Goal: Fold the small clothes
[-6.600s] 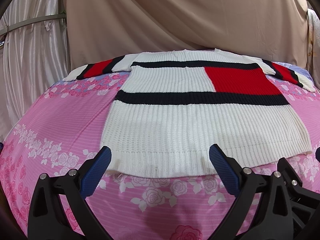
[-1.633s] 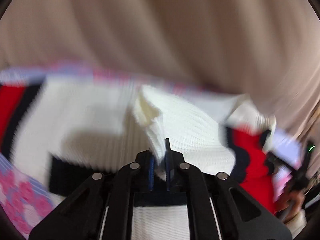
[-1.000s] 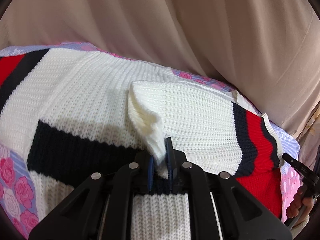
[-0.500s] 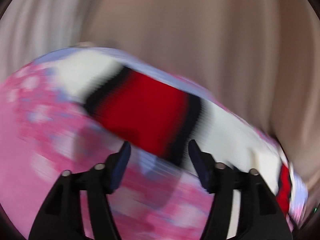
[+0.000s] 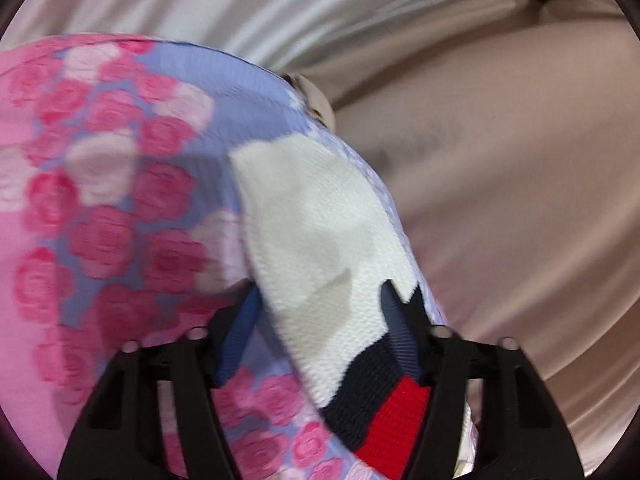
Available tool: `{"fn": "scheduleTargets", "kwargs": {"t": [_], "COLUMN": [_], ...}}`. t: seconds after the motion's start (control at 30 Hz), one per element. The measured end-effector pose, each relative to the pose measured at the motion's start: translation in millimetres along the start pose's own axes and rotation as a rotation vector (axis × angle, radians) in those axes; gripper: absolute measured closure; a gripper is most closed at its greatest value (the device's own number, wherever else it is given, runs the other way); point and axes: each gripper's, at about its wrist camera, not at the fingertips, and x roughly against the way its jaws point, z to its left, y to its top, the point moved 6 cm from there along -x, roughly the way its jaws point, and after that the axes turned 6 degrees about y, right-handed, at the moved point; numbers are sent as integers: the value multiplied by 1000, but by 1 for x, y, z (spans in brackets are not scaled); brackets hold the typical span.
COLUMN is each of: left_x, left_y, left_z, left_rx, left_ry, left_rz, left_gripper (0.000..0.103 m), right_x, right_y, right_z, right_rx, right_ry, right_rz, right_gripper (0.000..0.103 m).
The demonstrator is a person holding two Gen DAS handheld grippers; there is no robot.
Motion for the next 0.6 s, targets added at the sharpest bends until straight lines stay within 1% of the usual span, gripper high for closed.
{"fn": "scheduleTargets", "kwargs": {"t": [0.03,0.07,0.1,0.17,0.2,0.23,0.3,0.33,0.37,0.43,0.5,0.53,0.57,0.6], "left_x": [-4,-9,-7,6,17,29,55,71,80,95,109,111,112,108], "left_y": [-2,1,1,-3,-8,-16,-42,-64,-82,-130,-191,-213,-246,-276], "left_z": [-6,-11,-16,-35,-52,-73,-121,-153,-176,-231,-279,-294,-312,-326], "left_rx": [-28,-45,-64,-114,-170,-235,-363,-438,-487,-607,-719,-750,-786,-812], "left_ry": [6,2,1,-12,-16,-36,-95,-147,-183,-266,-348,-376,-412,-429], "left_rz": [8,15,12,-39,-62,-84,-113,-115,-112,-85,-47,-26,9,42], "left_gripper": [73,93,92,93,94,94,94,94,94,94,94,94,94,94], "right_x": [0,1,1,1,0,0,-1,-2,-2,-2,-1,-1,-2,-1], "right_y": [0,0,0,0,-1,-1,-1,-1,-1,-1,-1,-1,-1,-1], "right_z": [-1,-2,-3,-4,-3,-4,-2,0,0,0,0,0,0,0], "right_rx": [-5,-10,-16,-17,-16,-17,-16,-16,-17,-20,-26,-31,-34,-38], "right_ry": [2,3,6,9,10,9,9,9,8,11,16,20,23,26], "right_rz": [-1,-2,-3,-4,-4,-4,-4,-5,-6,-8,-12,-14,-15,-18], "right_gripper": [50,50,50,49,49,49,48,48,48,48,48,47,47,47]}}
